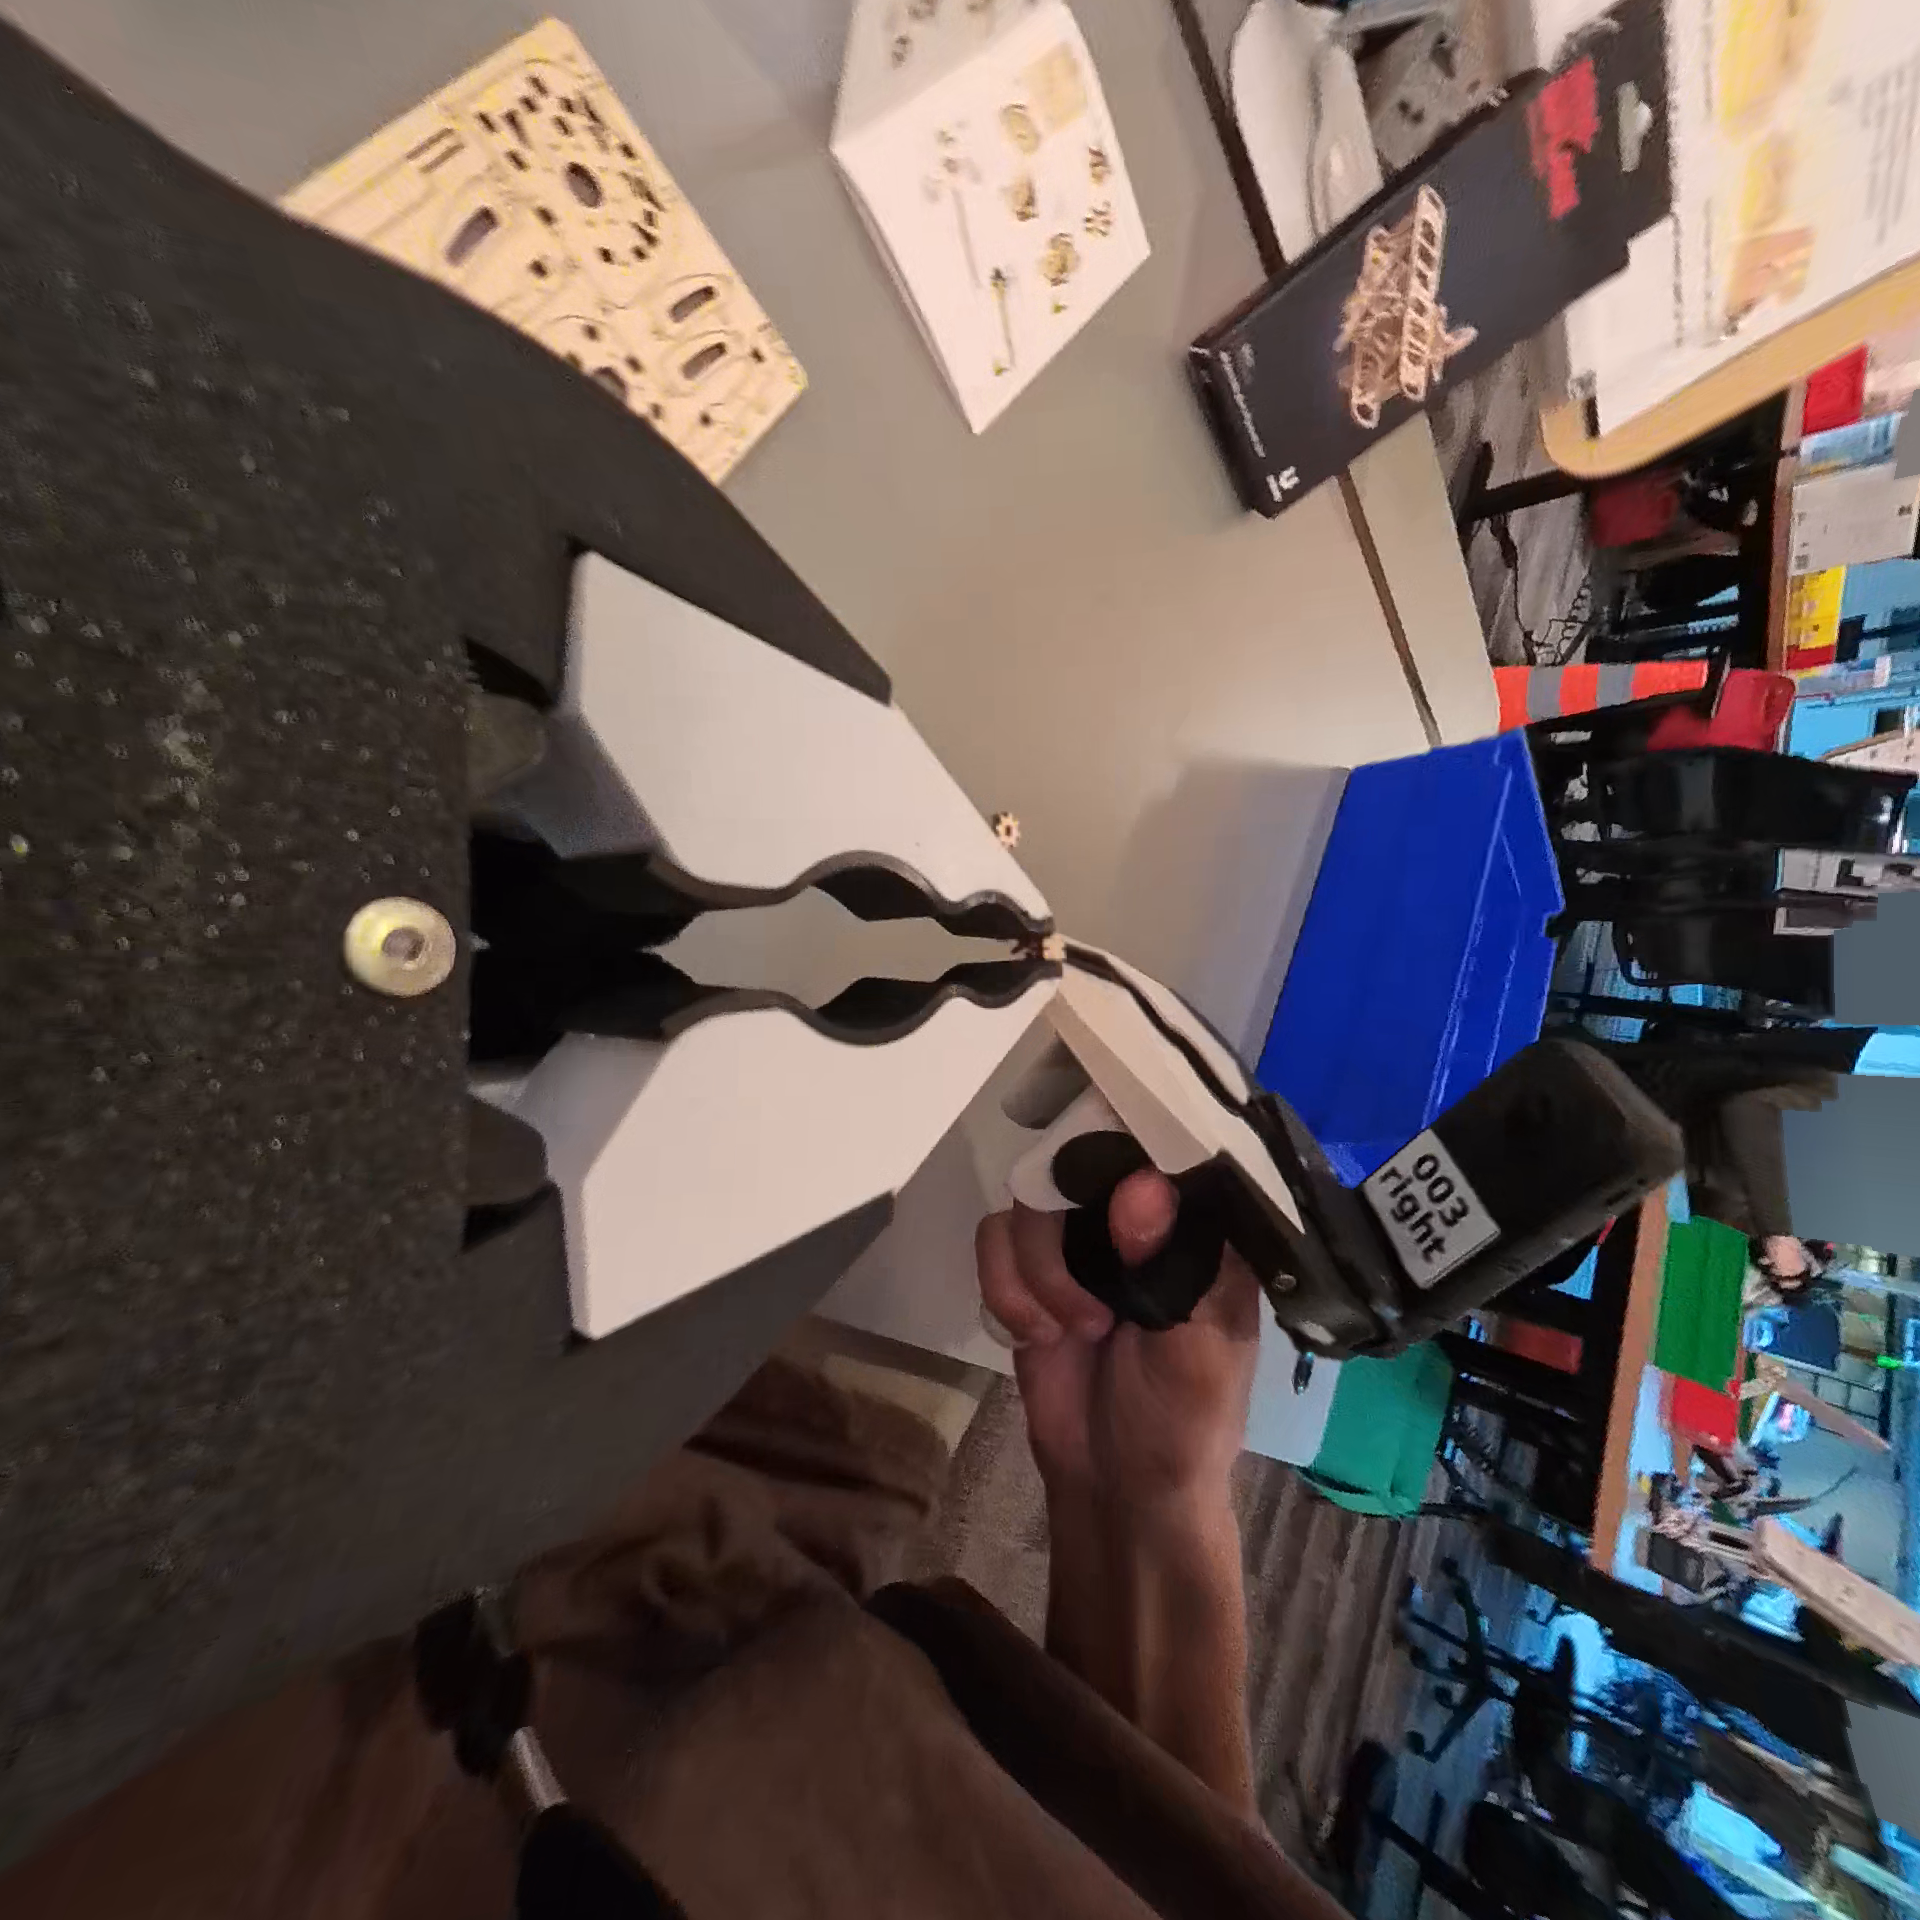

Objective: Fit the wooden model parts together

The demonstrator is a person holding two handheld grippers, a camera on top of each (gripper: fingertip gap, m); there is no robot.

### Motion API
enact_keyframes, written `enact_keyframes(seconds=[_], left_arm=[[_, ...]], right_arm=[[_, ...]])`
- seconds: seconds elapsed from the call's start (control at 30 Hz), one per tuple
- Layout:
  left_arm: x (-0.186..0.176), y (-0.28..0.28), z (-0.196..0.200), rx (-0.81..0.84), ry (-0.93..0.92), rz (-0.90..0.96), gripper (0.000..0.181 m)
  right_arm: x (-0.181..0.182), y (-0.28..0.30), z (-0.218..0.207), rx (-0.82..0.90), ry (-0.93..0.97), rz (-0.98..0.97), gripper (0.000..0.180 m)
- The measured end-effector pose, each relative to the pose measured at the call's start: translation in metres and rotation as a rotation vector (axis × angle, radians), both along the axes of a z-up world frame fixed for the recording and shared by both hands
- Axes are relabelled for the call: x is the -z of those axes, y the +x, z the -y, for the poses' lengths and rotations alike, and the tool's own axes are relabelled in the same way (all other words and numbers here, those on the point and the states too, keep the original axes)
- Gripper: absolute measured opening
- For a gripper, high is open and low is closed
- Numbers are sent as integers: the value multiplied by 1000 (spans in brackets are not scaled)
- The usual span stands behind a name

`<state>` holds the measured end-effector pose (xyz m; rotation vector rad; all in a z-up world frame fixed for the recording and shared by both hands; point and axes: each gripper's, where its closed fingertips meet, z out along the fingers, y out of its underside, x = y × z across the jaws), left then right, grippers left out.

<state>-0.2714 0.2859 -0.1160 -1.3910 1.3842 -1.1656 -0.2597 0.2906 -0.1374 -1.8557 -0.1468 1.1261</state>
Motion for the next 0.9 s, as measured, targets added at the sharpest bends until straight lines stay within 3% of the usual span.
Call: enact_keyframes(seconds=[0.13, 0.57, 0.63, 0.73, 0.8, 0.9], left_arm=[[10, 21, 4, 19, 82, -66, 2], [29, 28, -2, 42, 7, -112, 2], [35, 27, -6, 31, 13, -146, 2], [53, 24, -9, 33, 2, -228, 1], [65, 22, -9, 38, -15, -283, 2], [75, 21, -7, 44, -39, -324, 2]], right_arm=[[-8, 11, 3, 26, 17, -13, 2], [17, 17, -3, -1, -21, 33, 3], [44, 28, -4, 0, -46, 269, 3], [80, 59, -6, -18, 57, 890, 3], [90, 67, -5, -60, 116, 1119, 3], [107, 71, 1, -124, 163, 1283, 4]])
